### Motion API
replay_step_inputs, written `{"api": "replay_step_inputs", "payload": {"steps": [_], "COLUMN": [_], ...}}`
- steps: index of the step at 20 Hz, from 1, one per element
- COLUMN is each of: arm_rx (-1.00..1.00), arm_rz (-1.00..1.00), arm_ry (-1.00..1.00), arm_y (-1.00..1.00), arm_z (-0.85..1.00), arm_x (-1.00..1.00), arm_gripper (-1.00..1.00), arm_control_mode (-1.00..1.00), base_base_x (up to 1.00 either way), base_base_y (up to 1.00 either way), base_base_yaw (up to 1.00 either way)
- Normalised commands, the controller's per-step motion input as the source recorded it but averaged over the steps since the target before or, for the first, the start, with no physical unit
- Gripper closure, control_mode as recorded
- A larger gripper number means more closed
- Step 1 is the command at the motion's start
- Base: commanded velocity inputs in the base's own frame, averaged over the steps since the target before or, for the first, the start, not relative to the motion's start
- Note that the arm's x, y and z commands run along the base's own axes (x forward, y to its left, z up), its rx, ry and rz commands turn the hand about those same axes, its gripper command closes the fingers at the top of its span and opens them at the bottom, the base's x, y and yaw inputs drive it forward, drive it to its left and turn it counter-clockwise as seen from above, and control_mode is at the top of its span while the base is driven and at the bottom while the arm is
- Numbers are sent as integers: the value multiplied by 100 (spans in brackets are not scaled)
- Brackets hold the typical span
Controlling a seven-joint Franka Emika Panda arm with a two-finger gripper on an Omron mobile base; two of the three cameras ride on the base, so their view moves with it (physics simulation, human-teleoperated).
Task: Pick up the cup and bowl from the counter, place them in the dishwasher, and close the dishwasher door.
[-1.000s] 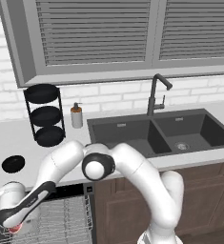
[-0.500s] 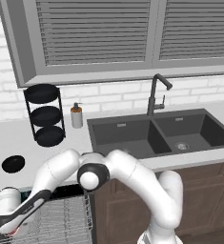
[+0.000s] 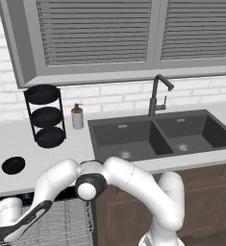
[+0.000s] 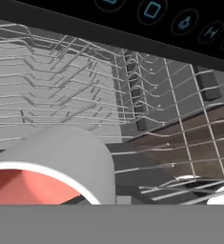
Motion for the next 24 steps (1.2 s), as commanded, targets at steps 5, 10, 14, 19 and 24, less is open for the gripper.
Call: {"api": "replay_step_inputs", "payload": {"steps": [5,10,14,19,24], "arm_rx": [4,2,2,4,4], "arm_rz": [13,19,21,25,20], "arm_ry": [-1,1,13,21,24], "arm_y": [-4,-3,-6,-17,-5], "arm_z": [-11,-23,-7,0,-12], "arm_x": [6,0,0,-1,-26], "arm_gripper": [100,100,100,100,100], "arm_control_mode": [-100,-100,-100,-100,-100], "base_base_x": [0,0,0,0,0], "base_base_y": [0,0,0,0,0], "base_base_yaw": [0,0,0,0,0]}}
